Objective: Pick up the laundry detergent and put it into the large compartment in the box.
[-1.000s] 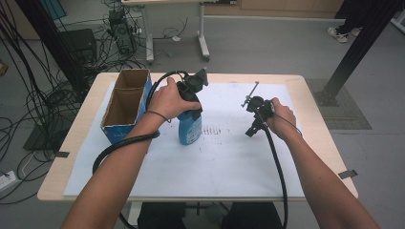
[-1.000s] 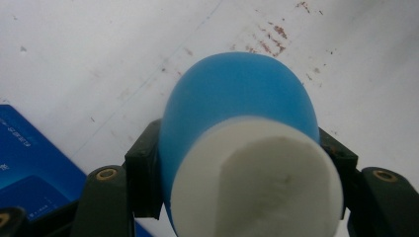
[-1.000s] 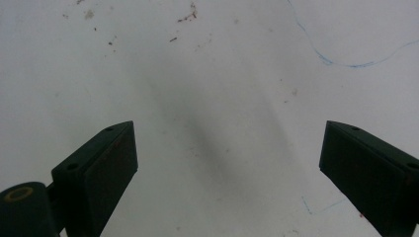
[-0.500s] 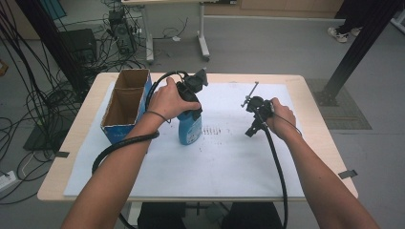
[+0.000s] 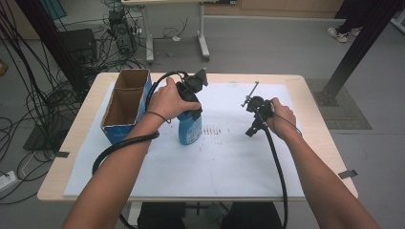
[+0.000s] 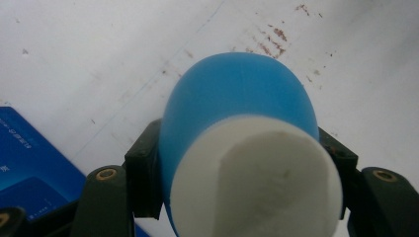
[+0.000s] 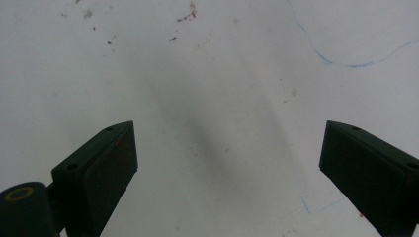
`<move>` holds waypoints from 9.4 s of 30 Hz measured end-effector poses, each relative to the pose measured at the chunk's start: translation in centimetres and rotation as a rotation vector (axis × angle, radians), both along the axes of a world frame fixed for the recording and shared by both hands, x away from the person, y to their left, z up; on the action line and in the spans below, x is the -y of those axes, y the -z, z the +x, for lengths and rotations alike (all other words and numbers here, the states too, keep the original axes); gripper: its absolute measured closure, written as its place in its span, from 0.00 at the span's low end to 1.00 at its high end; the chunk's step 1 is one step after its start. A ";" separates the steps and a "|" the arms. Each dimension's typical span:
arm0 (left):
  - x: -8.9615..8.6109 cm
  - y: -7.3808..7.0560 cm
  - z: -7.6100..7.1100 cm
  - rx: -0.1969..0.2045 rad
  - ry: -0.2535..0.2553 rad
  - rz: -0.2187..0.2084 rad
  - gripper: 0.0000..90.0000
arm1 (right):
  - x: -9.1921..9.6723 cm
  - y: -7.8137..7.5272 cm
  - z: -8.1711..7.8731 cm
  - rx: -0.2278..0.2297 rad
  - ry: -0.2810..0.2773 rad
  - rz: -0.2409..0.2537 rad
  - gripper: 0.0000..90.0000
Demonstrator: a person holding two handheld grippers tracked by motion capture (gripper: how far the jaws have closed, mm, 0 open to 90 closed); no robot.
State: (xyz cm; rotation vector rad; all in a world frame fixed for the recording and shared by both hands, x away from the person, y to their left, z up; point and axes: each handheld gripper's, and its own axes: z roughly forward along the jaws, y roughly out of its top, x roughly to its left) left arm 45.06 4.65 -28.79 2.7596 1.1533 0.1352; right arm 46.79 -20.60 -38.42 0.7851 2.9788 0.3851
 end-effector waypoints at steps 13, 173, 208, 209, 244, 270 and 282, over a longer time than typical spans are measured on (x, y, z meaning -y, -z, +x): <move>0.0 0.0 0.1 -0.003 0.001 0.002 0.42 | 0.0 -0.1 0.0 0.005 -0.001 -0.001 0.08; -6.9 -22.3 -2.4 0.109 -0.424 -0.024 0.42 | 0.3 -1.9 -0.8 0.061 -0.019 0.007 0.08; -16.7 -19.5 -1.0 0.073 -0.707 -0.002 0.42 | 0.4 -1.8 -0.8 0.059 -0.017 0.010 0.08; -16.8 -19.3 -1.0 0.071 -0.706 0.001 0.42 | 0.3 -1.8 -0.8 0.060 -0.018 0.010 0.08; -17.5 -11.0 0.1 -0.011 -0.699 0.022 0.42 | 0.2 -2.0 -1.1 0.062 -0.015 -0.009 0.08; -18.0 -5.2 0.7 -0.078 -0.718 0.017 0.42 | 0.2 -1.6 -1.0 0.056 -0.014 -0.007 0.08; -18.6 -3.7 0.7 -0.091 -0.726 0.025 0.42 | 0.2 -1.4 -1.0 0.053 -0.016 -0.013 0.08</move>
